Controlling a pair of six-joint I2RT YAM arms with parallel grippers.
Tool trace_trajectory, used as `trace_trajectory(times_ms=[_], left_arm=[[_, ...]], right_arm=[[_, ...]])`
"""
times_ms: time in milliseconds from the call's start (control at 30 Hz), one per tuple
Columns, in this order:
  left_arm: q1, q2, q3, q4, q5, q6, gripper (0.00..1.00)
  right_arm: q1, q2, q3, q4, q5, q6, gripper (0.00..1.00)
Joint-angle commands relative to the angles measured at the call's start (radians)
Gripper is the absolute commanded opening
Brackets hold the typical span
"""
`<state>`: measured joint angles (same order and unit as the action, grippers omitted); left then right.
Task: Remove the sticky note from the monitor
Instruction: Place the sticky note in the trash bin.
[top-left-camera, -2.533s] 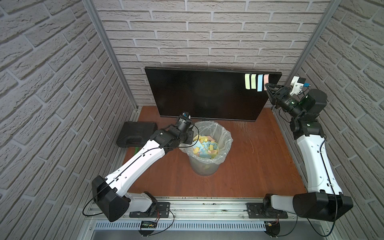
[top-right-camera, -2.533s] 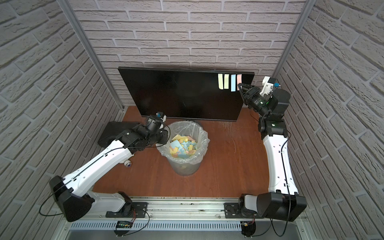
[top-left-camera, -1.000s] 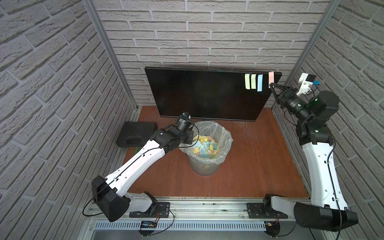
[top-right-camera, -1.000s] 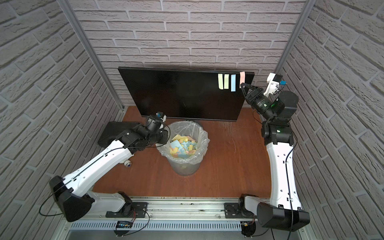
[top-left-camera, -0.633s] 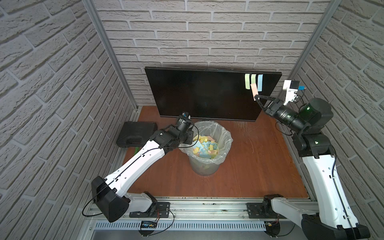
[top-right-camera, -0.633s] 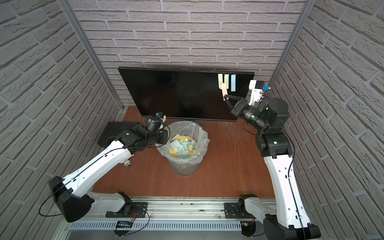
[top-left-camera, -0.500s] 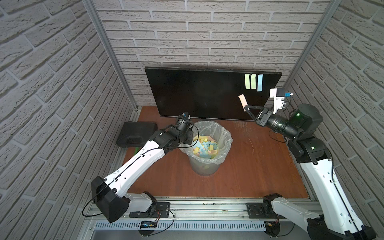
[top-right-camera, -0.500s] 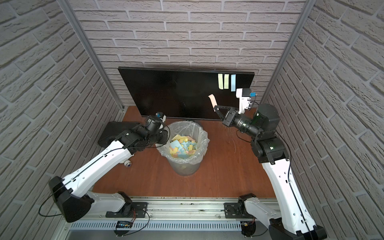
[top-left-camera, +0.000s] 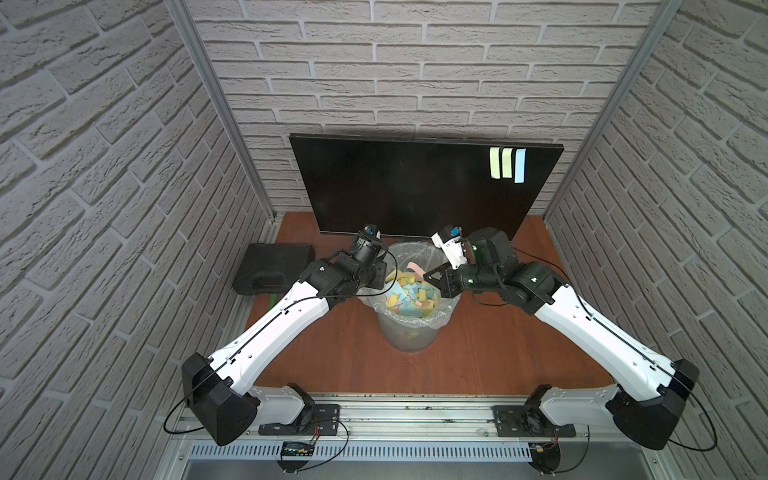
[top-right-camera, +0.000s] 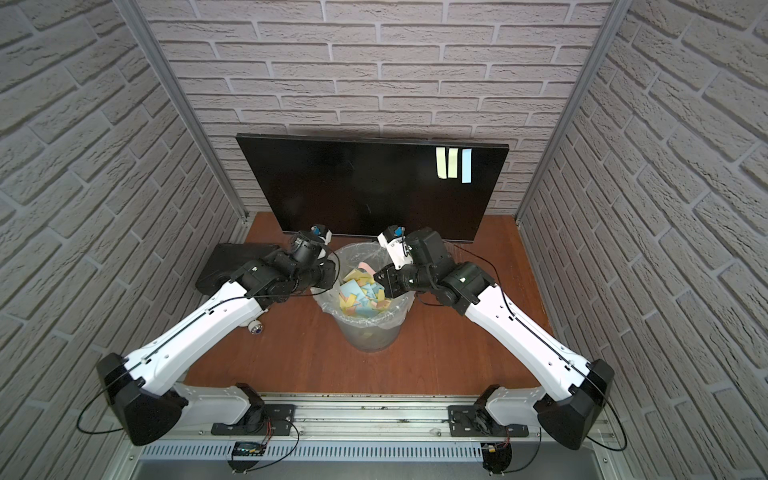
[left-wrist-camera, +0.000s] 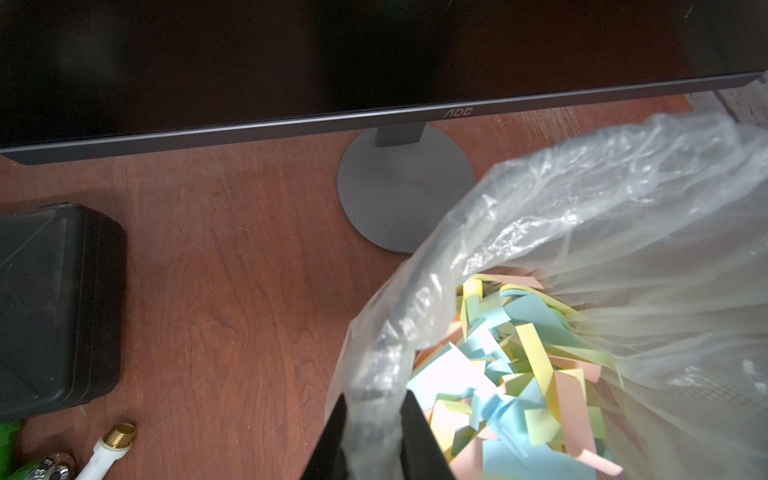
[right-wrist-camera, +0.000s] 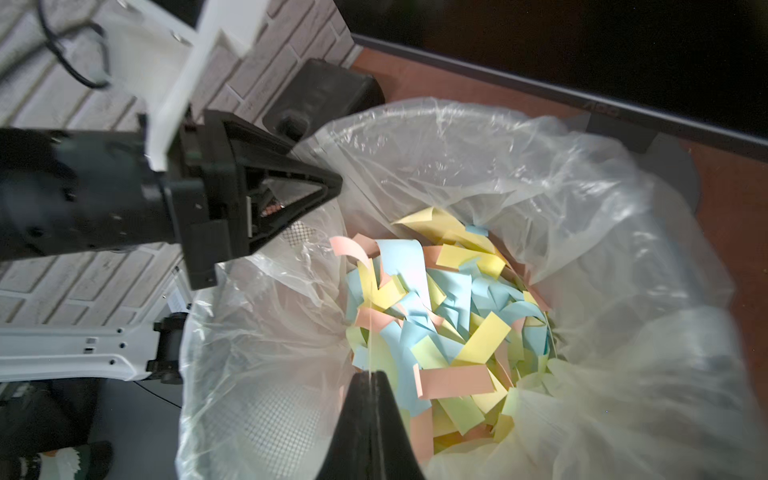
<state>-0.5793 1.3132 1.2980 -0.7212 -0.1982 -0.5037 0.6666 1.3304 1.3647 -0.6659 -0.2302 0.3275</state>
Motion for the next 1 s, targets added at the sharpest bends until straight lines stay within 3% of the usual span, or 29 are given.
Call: trace_trajectory(times_ms=[0,167,333,400,767,967], left_arm=[[-0.003,0.007,-0.011,-0.016,0.013,-0.014,0.21],[-0.003,0.007,-0.003,-0.019,0.011,-0.013,0.21],[-0.003,0.009,0.001,-0.021,0.012,-0.013,0.21],[-0.003,0.009,0.002,-0.02,0.012,-0.013,0.21],[-0.004,0.007,-0.004,-0.021,0.015,-0.017,0.21],[-0.003,0.013,-0.01,-0.014,0.022,-0.019,0.21]], right_arm=[[0.036,0.035,0.041,-0.024,0.084,-0.051,0.03],[0.071,0.08,0.057,-0.03,0.111,-0.061,0.1],[0.079,0.083,0.07,-0.017,0.114,-0.05,0.35],[0.079,0.078,0.077,-0.015,0.114,-0.048,0.41],[0.066,-0.004,0.141,-0.002,0.107,-0.016,0.47],[-0.071,-0.096,0.186,0.018,0.016,0.071,0.49]])
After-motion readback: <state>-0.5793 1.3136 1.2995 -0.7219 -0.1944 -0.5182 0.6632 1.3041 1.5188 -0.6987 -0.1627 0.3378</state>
